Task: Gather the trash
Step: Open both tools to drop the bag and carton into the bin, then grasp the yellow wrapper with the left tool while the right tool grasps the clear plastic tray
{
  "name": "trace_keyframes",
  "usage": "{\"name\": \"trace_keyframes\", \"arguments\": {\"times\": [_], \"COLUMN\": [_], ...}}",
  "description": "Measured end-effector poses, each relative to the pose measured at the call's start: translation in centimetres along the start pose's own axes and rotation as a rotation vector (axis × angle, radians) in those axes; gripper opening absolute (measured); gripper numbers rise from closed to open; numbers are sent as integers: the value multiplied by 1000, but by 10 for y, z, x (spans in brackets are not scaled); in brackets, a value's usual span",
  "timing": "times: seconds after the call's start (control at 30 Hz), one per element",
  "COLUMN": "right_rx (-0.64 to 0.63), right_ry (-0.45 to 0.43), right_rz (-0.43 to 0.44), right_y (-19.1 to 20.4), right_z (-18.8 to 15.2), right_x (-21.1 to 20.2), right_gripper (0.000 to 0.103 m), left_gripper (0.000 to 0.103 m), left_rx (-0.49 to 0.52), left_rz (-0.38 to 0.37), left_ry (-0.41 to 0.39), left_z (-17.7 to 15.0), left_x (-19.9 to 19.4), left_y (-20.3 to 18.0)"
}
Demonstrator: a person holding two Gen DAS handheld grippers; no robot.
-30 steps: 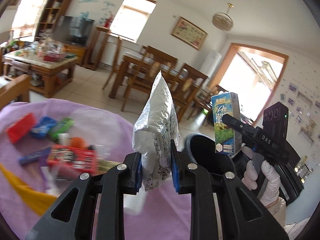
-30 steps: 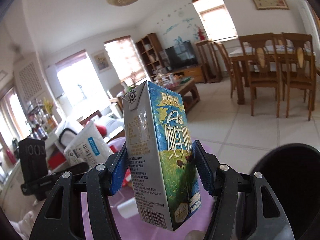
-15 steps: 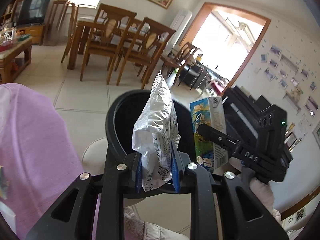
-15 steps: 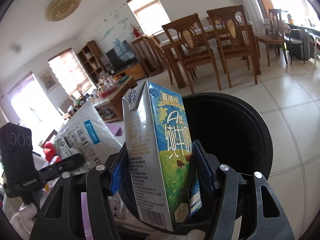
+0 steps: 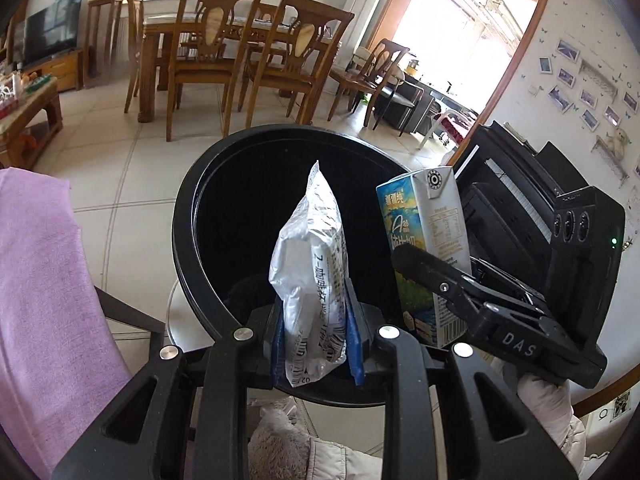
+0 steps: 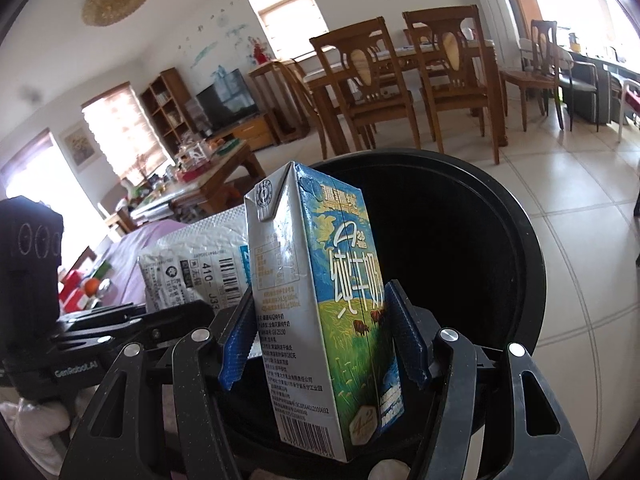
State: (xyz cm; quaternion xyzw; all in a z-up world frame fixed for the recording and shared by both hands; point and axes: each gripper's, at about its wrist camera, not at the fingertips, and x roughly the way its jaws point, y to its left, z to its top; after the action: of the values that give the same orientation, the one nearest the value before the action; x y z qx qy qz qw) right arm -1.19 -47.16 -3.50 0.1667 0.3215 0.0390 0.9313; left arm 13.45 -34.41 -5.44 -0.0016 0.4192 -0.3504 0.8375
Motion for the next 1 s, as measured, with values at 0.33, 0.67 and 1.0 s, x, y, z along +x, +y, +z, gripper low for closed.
{"name": "trace_keyframes", "arguments": {"times": [0.33,0.67,1.0], "right_rx": [-2,11,-200], "right_ry": [-11,-38,-210], "right_rz": [-13,0,63], "right_y": [1,8,99], "right_z": [3,1,-3], "right_x": [4,-5,-40], "right_gripper": [62,76,98], "left_gripper": [30,71,98], "left_rx": [-9,31,-36], "left_rz": [20,31,125], "left_ry": [5,-122,-333], "left_z": [-6,-19,-54], "left_x": [-6,-57,-158], "left_y": [-4,-8,23]}}
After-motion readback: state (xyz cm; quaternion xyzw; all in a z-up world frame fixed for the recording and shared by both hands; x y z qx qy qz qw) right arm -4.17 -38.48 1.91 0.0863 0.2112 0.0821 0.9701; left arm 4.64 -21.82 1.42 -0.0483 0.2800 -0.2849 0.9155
